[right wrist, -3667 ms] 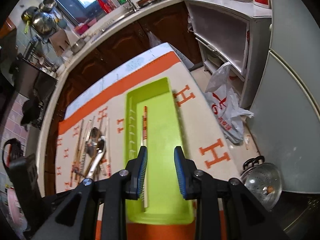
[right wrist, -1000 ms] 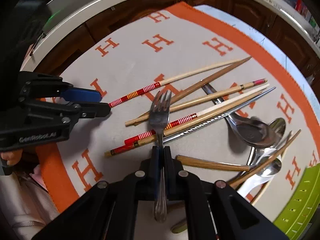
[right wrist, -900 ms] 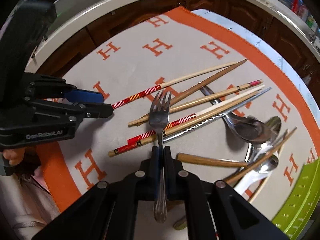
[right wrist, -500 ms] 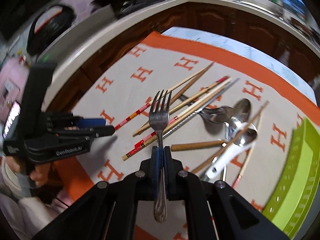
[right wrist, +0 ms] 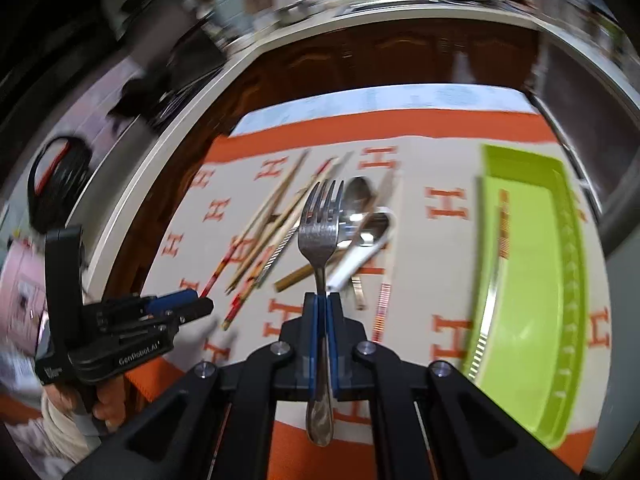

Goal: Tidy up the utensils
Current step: 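Carry the fork toward the tray with the right tool while the left tool grasps a brown wooden chopstick, then release the fork in the tray with the right tool while the left tool releases the wooden chopstick there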

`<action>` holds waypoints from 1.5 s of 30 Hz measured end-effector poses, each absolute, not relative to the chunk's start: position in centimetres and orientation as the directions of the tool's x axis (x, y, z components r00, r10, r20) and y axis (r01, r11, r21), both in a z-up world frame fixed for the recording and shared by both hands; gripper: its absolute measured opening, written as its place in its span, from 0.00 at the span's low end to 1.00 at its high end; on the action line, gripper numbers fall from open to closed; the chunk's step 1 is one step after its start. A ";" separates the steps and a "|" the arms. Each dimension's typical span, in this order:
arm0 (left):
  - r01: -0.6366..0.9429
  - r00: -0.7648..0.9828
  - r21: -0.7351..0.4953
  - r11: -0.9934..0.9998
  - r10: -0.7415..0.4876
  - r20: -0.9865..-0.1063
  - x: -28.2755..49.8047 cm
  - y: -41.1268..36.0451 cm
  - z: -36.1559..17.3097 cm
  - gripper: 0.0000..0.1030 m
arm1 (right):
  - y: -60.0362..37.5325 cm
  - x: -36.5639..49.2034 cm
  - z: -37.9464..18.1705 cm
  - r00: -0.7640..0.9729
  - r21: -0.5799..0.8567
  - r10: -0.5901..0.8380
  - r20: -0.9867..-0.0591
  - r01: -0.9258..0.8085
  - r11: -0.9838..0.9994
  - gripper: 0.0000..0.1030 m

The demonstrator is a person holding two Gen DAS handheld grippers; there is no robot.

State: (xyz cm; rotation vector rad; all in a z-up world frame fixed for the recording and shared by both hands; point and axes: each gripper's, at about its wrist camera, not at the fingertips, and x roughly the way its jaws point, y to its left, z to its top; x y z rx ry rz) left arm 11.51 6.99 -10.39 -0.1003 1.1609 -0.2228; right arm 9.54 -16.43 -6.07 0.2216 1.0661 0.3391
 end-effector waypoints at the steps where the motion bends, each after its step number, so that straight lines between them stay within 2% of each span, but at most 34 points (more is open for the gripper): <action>1: 0.137 0.373 -0.210 0.968 -0.246 -0.894 12.1 6.3 -10.4 0.23 | -17.2 9.4 -6.0 0.446 0.345 0.373 -0.813 -0.146 0.927 0.04; 5: 0.198 0.342 -0.278 0.940 -0.332 -0.879 14.5 3.8 -11.0 0.23 | -20.5 8.9 -6.1 0.474 0.371 0.358 -0.804 -0.070 0.926 0.04; 10: 0.228 0.253 -0.308 0.924 -0.362 -0.897 16.8 1.5 -13.4 0.23 | -23.1 8.4 -6.6 0.485 0.394 0.355 -0.799 -0.022 0.919 0.04; 15: 0.296 0.226 -0.255 0.920 -0.327 -0.918 17.2 -0.6 -15.0 0.21 | -24.9 8.4 -7.2 0.488 0.413 0.359 -0.795 0.002 0.911 0.04; 17: 0.322 0.217 -0.231 0.918 -0.309 -0.926 17.0 -1.4 -15.5 0.16 | -25.3 8.6 -7.5 0.488 0.422 0.365 -0.793 0.007 0.907 0.04; 25: 0.358 0.207 -0.169 0.918 -0.254 -0.945 17.6 -3.2 -17.0 0.14 | -25.9 9.0 -7.9 0.485 0.439 0.381 -0.787 0.006 0.898 0.04; 27: 0.357 0.216 -0.165 0.920 -0.253 -0.943 17.8 -3.4 -17.1 0.05 | -26.2 9.1 -8.0 0.486 0.443 0.382 -0.786 0.011 0.897 0.04; 28: 0.357 0.218 -0.158 0.921 -0.247 -0.944 17.8 -3.4 -17.2 0.05 | -26.4 9.0 -8.0 0.488 0.444 0.381 -0.785 0.015 0.896 0.04; 36: 0.300 0.250 -0.172 0.938 -0.252 -0.935 16.0 -1.9 -16.0 0.04 | -27.4 8.7 -8.2 0.498 0.458 0.380 -0.780 0.040 0.888 0.04; 45: 0.280 0.333 -0.248 0.927 -0.336 -0.881 13.0 -0.6 -9.6 0.04 | -29.0 8.8 -8.6 0.499 0.401 0.307 -0.810 0.090 0.911 0.04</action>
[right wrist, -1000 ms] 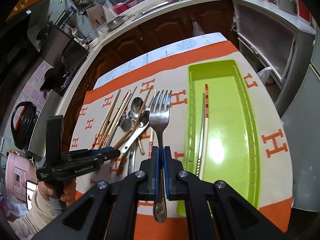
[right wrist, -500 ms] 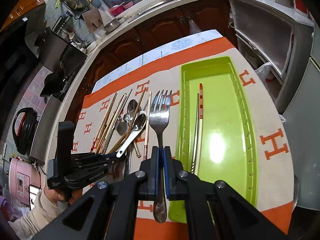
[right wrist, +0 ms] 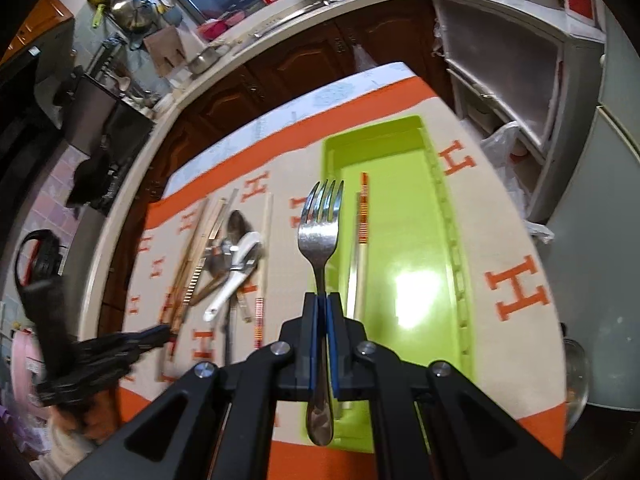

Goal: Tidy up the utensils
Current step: 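Release the fork in the tray with the right tool while the left tool releases the wooden chopstick there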

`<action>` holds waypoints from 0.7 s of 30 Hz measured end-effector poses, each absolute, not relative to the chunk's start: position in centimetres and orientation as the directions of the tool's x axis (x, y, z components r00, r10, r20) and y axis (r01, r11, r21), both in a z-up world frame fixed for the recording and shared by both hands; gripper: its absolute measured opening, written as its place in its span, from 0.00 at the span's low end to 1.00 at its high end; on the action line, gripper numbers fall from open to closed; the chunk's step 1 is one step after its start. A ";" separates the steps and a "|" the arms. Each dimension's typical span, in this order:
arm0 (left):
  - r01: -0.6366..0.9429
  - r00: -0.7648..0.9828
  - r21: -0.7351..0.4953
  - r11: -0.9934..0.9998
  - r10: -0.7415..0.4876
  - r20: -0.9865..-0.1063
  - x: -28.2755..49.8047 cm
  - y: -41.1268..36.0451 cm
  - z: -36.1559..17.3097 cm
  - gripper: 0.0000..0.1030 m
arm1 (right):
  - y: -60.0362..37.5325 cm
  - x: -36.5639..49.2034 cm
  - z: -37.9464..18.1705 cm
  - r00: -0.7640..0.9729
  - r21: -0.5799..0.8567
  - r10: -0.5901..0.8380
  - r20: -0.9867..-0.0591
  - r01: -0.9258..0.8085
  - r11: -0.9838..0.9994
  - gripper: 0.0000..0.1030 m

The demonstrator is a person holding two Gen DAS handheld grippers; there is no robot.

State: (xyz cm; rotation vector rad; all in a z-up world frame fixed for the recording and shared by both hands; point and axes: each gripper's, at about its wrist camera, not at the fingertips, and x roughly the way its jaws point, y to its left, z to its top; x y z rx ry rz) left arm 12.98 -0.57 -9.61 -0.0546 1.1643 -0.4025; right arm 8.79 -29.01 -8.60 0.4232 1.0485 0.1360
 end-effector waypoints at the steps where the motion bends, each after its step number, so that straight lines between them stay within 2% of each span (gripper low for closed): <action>1: 0.289 0.338 -0.259 0.922 -0.351 -0.873 12.8 -0.9 -8.9 0.04 | -29.2 8.9 -8.8 0.492 0.386 0.292 -0.820 0.097 0.918 0.04; 6: 0.340 0.348 -0.293 0.894 -0.409 -0.844 12.3 -3.9 -6.0 0.04 | -30.2 9.4 -10.6 0.452 0.295 0.201 -0.869 0.147 0.944 0.04; 11: 0.382 0.318 -0.330 0.863 -0.458 -0.830 12.8 -7.8 -5.0 0.04 | -31.5 9.4 -11.3 0.447 0.306 0.201 -0.872 0.176 0.936 0.05; 21: 0.387 0.211 -0.378 0.841 -0.480 -0.852 14.3 -15.7 -8.1 0.04 | -33.5 7.3 -9.5 0.515 0.304 0.121 -0.849 0.288 0.908 0.05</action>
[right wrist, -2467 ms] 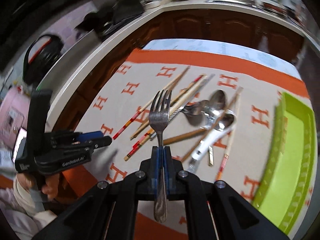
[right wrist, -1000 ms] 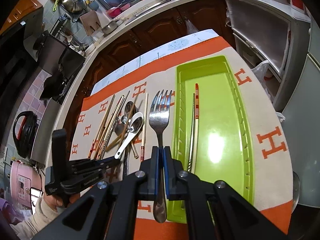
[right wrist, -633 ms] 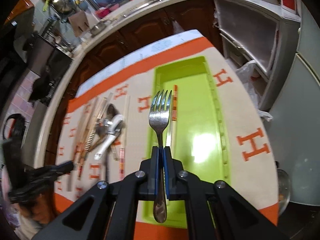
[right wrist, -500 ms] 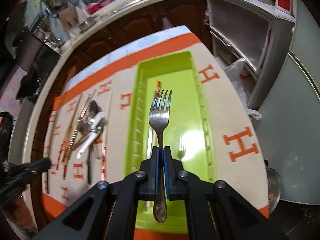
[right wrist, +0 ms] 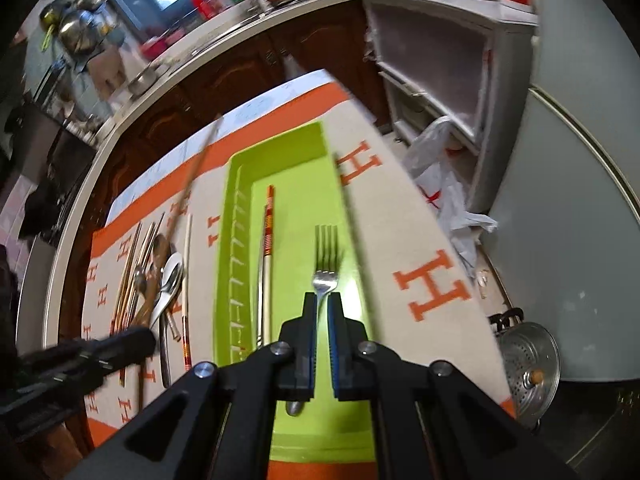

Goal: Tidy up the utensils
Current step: 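Release the fork in the tray with the right tool while the left tool releases the wooden chopstick there, then grasp a plain bamboo chopstick from the pile with the right tool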

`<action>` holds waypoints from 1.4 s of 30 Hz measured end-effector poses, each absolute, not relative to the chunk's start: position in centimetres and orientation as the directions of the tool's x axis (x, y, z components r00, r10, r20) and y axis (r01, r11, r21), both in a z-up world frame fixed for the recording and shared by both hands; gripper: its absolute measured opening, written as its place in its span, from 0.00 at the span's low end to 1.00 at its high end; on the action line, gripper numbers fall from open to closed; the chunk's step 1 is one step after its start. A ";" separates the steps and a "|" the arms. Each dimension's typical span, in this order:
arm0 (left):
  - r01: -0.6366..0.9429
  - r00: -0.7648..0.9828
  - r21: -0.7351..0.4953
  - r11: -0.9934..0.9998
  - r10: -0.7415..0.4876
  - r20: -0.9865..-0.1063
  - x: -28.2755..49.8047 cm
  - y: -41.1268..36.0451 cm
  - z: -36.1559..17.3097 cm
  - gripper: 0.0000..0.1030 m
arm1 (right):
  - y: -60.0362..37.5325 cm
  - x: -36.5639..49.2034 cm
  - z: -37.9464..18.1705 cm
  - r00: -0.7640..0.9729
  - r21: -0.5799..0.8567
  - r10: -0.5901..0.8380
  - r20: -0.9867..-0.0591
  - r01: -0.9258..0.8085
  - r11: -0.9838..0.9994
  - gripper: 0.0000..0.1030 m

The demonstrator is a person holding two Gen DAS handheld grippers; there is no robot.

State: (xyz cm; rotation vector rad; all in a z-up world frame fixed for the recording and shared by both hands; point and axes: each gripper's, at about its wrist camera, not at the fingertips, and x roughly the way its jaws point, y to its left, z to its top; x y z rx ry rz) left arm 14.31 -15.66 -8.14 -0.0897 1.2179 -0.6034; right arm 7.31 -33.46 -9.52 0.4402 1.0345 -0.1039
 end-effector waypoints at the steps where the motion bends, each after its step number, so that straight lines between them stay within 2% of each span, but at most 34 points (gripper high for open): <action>1: 0.379 0.203 -0.382 0.843 -0.478 -0.855 14.3 -16.3 -8.7 0.04 | -33.7 7.0 -9.4 0.519 0.305 0.113 -0.847 0.302 0.903 0.05; 7: 0.331 0.150 -0.401 0.854 -0.467 -0.872 14.8 -18.4 -11.8 0.04 | -35.6 5.0 -8.5 0.547 0.289 0.038 -0.836 0.380 0.879 0.05; 12: 0.328 0.133 -0.367 0.870 -0.428 -0.894 14.3 -19.1 -13.1 0.04 | -36.7 4.1 -8.0 0.563 0.294 0.009 -0.826 0.417 0.860 0.05; 19: 0.351 0.150 -0.319 0.881 -0.389 -0.909 12.7 -18.7 -12.7 0.13 | -36.5 3.9 -8.2 0.562 0.315 0.037 -0.826 0.408 0.857 0.05; 22: 0.341 0.168 -0.312 0.887 -0.384 -0.908 12.3 -17.6 -12.1 0.20 | -36.0 3.7 -8.1 0.563 0.323 0.050 -0.825 0.398 0.859 0.05; 32: 0.289 0.286 -0.228 0.930 -0.311 -0.906 11.1 -12.1 -9.8 0.20 | -33.4 3.4 -7.9 0.551 0.326 0.091 -0.829 0.344 0.881 0.05; 42: 0.207 0.367 -0.196 0.958 -0.262 -0.893 9.9 -5.0 -8.5 0.20 | -29.1 3.4 -7.0 0.538 0.309 0.125 -0.834 0.267 0.913 0.05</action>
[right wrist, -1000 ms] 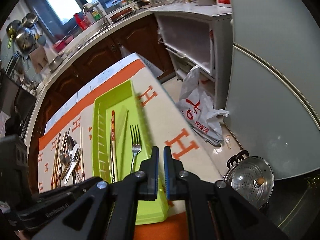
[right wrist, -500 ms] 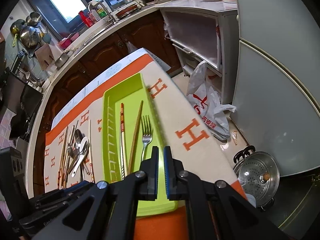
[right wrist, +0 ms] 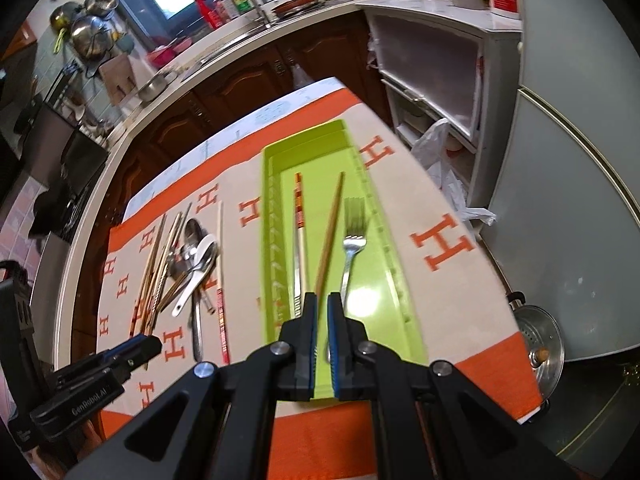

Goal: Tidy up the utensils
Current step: 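Grasp a plain bamboo chopstick from the pile with the right tool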

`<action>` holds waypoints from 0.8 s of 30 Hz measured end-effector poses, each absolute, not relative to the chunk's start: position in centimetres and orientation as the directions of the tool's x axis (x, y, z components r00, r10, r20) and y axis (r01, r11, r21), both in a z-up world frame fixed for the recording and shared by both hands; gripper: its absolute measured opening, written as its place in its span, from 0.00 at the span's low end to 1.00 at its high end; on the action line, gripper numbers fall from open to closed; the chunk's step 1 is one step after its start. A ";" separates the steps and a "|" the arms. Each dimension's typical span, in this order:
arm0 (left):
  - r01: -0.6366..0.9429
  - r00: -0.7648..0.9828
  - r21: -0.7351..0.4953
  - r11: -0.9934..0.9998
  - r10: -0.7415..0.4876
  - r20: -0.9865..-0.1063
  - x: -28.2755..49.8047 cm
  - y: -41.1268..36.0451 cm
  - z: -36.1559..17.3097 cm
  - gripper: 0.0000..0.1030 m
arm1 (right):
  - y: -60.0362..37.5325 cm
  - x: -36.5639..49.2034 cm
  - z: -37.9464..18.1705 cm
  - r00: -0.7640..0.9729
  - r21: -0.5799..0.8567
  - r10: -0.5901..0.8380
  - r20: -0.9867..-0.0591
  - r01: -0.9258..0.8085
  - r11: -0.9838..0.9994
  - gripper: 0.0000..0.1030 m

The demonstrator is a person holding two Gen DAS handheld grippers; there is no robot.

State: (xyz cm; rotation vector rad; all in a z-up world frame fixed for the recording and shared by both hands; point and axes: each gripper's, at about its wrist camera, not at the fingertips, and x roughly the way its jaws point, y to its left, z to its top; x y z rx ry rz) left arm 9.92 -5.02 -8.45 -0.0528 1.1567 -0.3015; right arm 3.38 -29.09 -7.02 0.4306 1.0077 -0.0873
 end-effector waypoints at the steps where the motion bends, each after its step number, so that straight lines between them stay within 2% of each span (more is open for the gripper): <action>1: 0.197 0.377 -0.191 0.962 -0.254 -0.891 9.8 -4.2 -8.3 0.20 | -28.7 3.4 -7.0 0.536 0.307 0.127 -0.835 0.261 0.915 0.05; 18: 0.052 0.445 -0.101 0.994 -0.113 -0.888 10.4 9.7 -9.1 0.20 | -19.4 7.4 -7.3 0.465 0.263 0.191 -0.864 0.095 0.960 0.05; 24: 0.057 0.401 -0.126 0.990 -0.138 -0.905 14.0 12.7 -10.4 0.20 | -17.3 10.7 -8.6 0.397 0.279 0.235 -0.887 0.057 0.958 0.05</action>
